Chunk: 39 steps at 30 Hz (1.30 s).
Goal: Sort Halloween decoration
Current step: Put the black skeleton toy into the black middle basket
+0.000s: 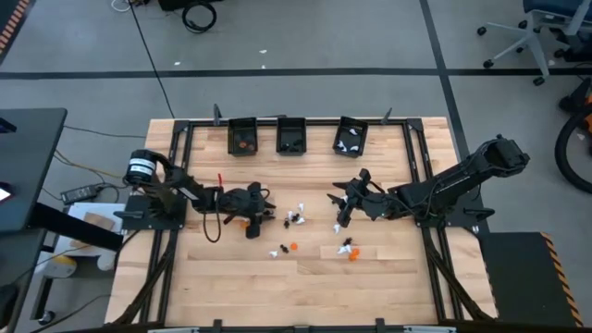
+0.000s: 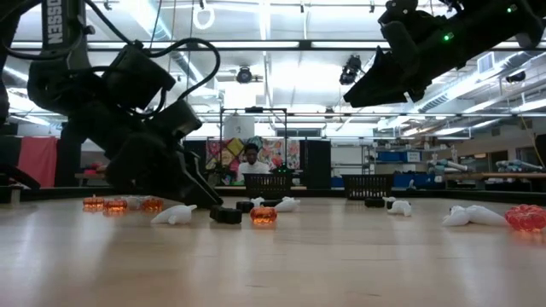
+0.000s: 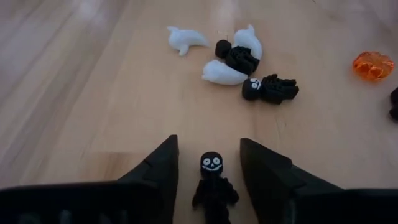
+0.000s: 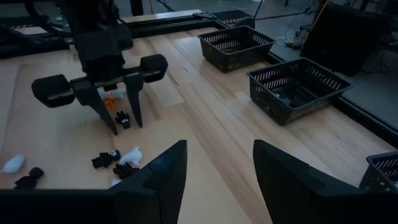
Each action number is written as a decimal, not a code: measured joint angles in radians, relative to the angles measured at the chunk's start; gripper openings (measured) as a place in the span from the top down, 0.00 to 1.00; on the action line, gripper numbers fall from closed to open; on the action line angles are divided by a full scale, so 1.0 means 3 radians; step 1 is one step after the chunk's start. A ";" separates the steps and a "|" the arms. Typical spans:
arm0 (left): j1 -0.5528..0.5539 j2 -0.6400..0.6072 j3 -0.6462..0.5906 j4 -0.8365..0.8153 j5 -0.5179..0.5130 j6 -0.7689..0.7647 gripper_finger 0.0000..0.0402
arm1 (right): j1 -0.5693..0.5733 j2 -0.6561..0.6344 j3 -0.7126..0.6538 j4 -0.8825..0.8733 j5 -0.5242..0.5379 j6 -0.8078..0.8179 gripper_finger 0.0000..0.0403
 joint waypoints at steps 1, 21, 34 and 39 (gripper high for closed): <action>0.0001 0.0000 -0.0007 -0.0001 -0.0004 0.0007 0.66 | 0.0000 0.0000 0.0000 0.0002 0.0001 0.0000 0.53; 0.0049 0.0005 0.0023 0.0096 -0.0010 -0.0062 0.94 | 0.0000 0.0000 -0.0001 -0.0023 0.0008 -0.0011 0.53; 0.0501 0.0018 0.0540 -0.0009 0.0329 0.0006 0.94 | 0.0000 0.0000 -0.0001 -0.0023 0.0011 -0.0001 0.53; 0.0720 0.0018 0.0914 -0.0570 0.0504 0.0096 0.94 | 0.0000 0.0000 0.0000 -0.0068 0.0084 -0.0011 0.53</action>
